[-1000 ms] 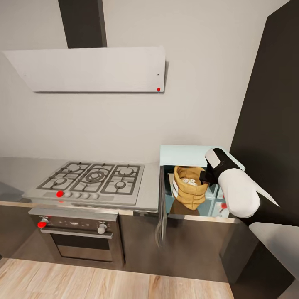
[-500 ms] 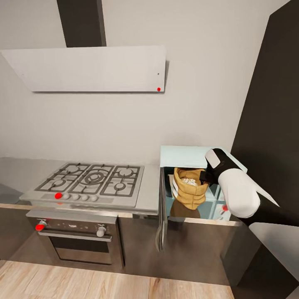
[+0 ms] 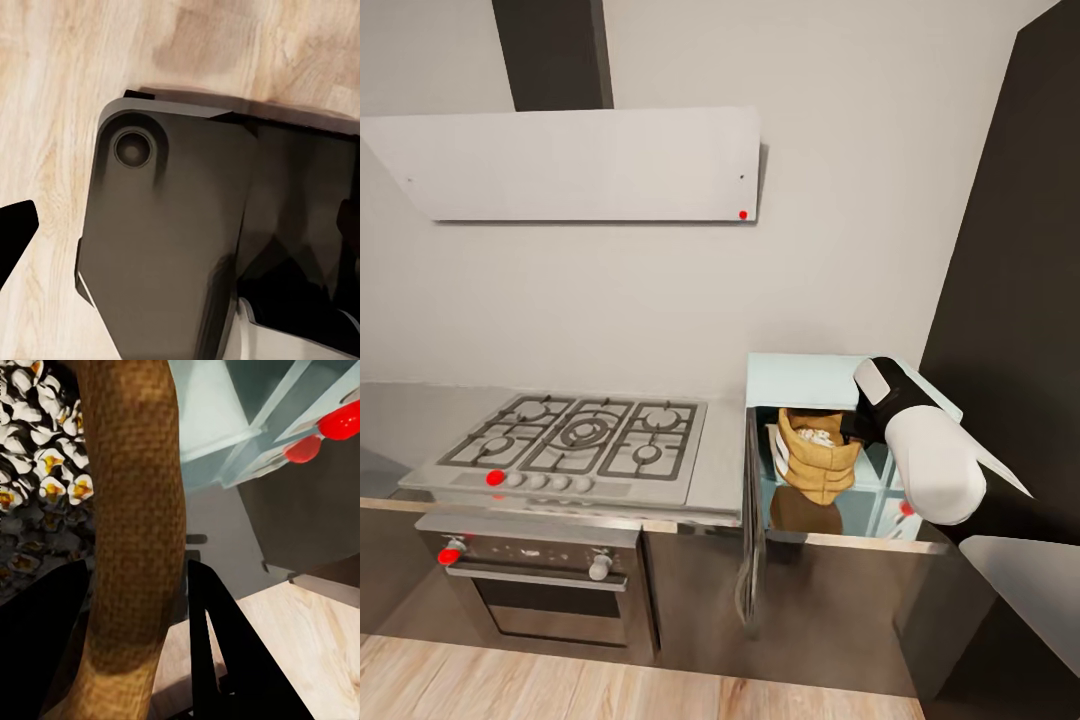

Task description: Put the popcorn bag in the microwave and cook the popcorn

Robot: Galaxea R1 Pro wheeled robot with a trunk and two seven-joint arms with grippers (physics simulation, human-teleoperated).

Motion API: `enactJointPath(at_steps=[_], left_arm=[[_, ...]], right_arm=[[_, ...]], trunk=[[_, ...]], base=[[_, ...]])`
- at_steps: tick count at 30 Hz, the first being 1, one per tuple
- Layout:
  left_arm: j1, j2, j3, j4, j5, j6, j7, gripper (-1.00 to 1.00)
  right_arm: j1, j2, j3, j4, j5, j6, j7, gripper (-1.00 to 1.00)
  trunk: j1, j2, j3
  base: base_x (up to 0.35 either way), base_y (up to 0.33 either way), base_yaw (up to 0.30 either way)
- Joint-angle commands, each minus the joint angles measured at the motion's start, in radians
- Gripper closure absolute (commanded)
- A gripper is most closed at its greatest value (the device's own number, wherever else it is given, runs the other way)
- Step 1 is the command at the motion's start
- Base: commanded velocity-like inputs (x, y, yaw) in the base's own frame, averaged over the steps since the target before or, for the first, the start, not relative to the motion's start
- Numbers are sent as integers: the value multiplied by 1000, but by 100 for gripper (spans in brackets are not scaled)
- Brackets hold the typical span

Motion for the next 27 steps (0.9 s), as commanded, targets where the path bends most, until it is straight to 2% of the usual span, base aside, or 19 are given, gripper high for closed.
enactJointPath(at_steps=[1, 27], left_arm=[[0, -1, 3, -2, 2, -1, 0, -100], [1, 0, 3, -2, 2, -1, 0, -100]], right_arm=[[-1, 1, -5, -2, 1, 3, -4, 100], [0, 0, -5, -2, 1, 3, -4, 100]], trunk=[[0, -1, -2], [0, -1, -2]], base=[[2, 0, 0], [63, 0, 0]])
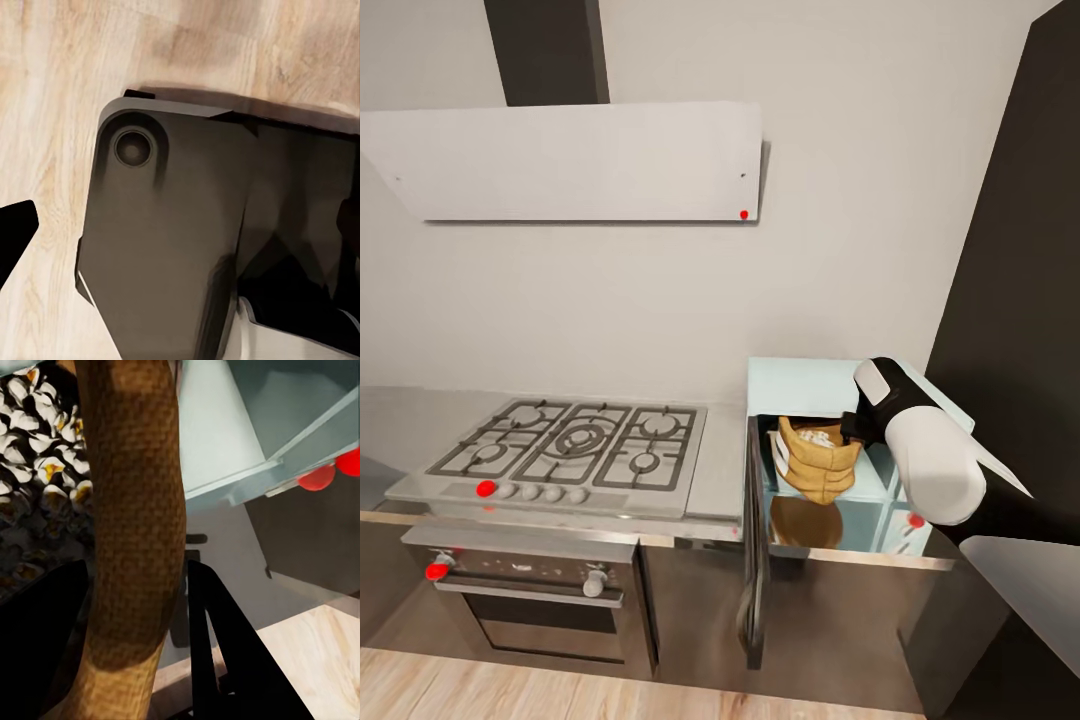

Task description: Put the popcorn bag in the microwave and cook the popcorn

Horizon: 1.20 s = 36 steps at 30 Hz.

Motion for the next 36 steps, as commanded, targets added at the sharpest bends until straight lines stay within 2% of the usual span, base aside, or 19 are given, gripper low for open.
enactJointPath(at_steps=[1, 29, 30, 36], left_arm=[[0, -1, 3, -2, 2, -1, 0, -100], [0, -3, 0, -2, 2, -1, 0, -100], [0, -2, 0, -2, 2, -1, 0, -100], [0, -2, 0, -2, 2, -1, 0, -100]], right_arm=[[-1, 1, -5, -2, 1, 3, -4, 100], [-2, 2, -5, -2, 1, 3, -4, 100], [-2, 2, -5, -2, 1, 3, -4, -100], [-2, 2, -5, -2, 1, 3, -4, -100]], trunk=[[0, -1, -2], [0, -1, -2], [0, -1, -2], [0, -1, -2]], base=[[7, 0, 0], [37, 0, 0], [0, 0, 0], [0, 0, 0]])
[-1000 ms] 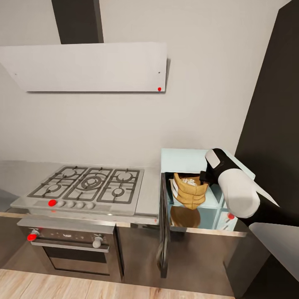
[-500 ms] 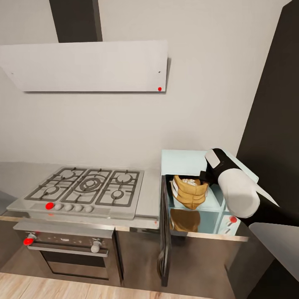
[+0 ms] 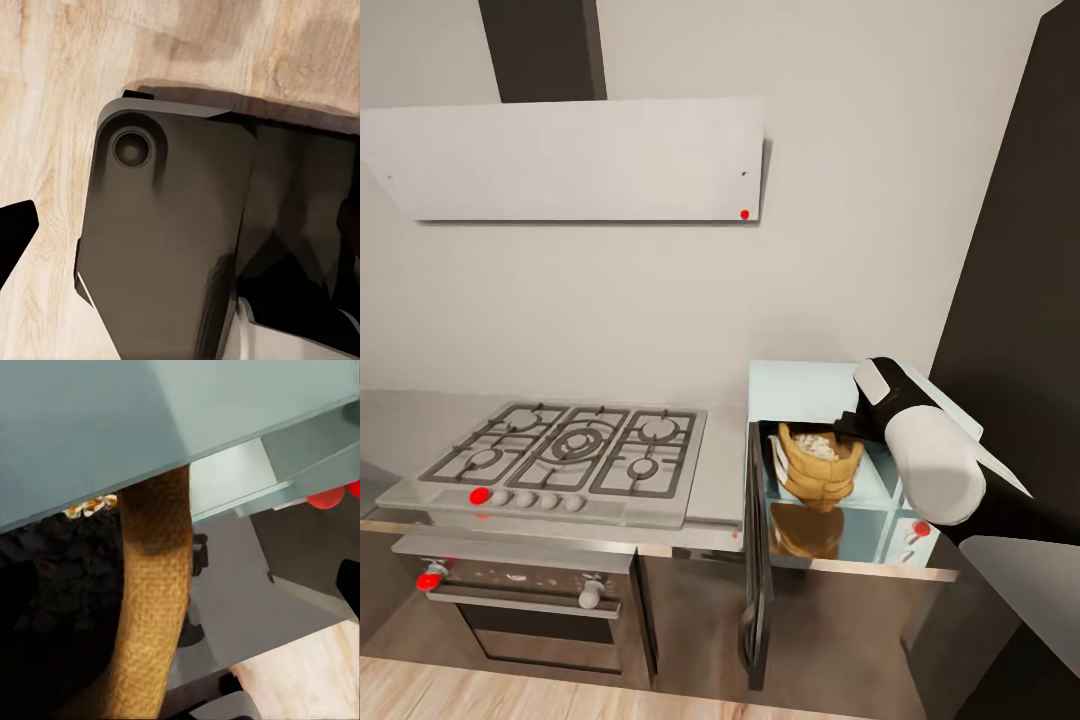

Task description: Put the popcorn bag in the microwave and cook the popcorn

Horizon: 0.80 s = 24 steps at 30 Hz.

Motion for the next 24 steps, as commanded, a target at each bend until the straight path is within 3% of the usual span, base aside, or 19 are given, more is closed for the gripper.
enactJointPath(at_steps=[1, 24], left_arm=[[0, 0, 3, -2, 2, -1, 0, -100], [0, 2, 8, -2, 2, -1, 0, -100]], right_arm=[[-1, 1, -5, -2, 1, 3, -4, -100], [-1, 3, -3, -2, 1, 3, -4, -100]], trunk=[[0, -1, -2], [0, -1, -2]], base=[[0, 0, 0], [-15, 0, 0]])
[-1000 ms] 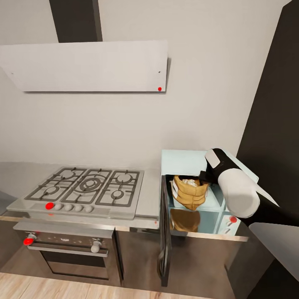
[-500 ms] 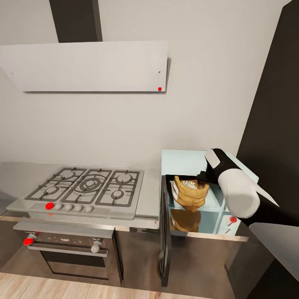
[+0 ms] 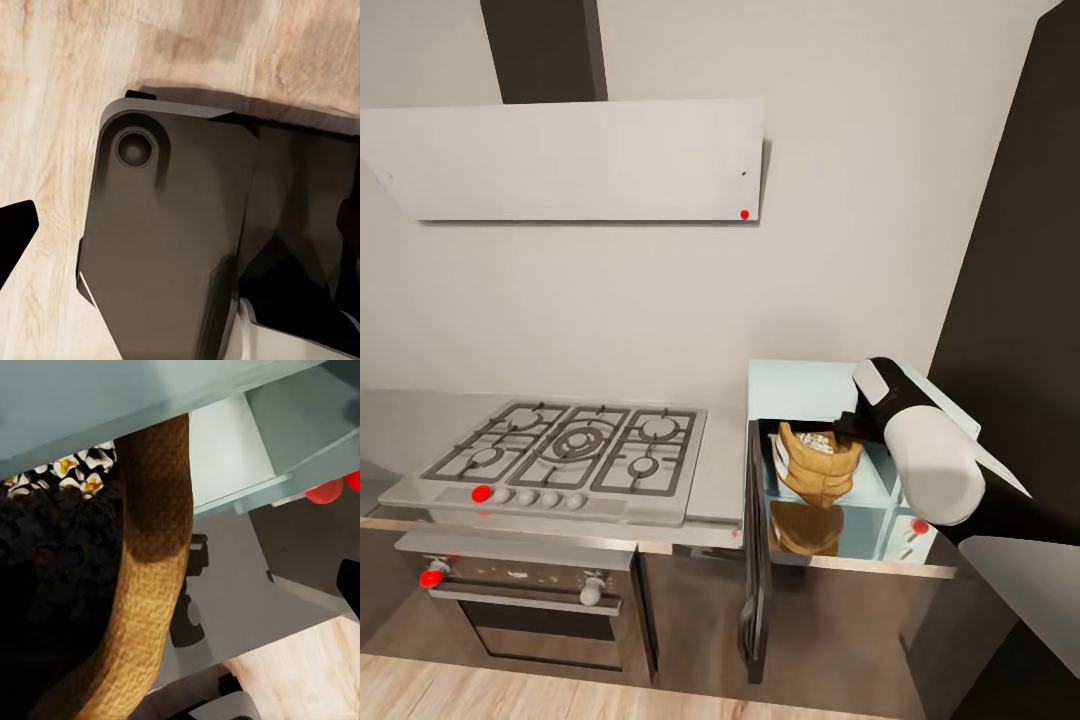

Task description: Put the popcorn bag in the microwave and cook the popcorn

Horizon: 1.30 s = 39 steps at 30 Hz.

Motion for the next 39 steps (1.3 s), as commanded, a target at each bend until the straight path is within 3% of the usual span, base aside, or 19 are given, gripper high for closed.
enactJointPath(at_steps=[1, 17, 24, 30, 39], left_arm=[[0, 0, 4, -2, 2, -1, 0, -100], [2, 0, 8, -2, 3, -2, 0, -100], [2, 1, 7, -2, 3, -3, 0, -100], [2, 1, 7, -2, 2, -3, 0, -100], [2, 1, 3, -2, -1, -3, 0, -100]], right_arm=[[-1, 1, -5, -2, 1, 3, -4, -100], [-1, 4, -5, -3, 1, 3, 1, -100], [-3, -1, -7, -3, 0, 3, 51, -100], [-3, -10, -6, -3, -1, 3, 160, -100], [-4, -19, -6, -3, -1, 3, 175, -100]], trunk=[[0, -1, -2], [0, -1, -2], [0, -1, -2], [0, -1, -2], [0, -1, -2]], base=[[-5, 0, 0], [-81, 0, 0], [0, 0, 0], [0, 0, 0], [0, 0, 0]])
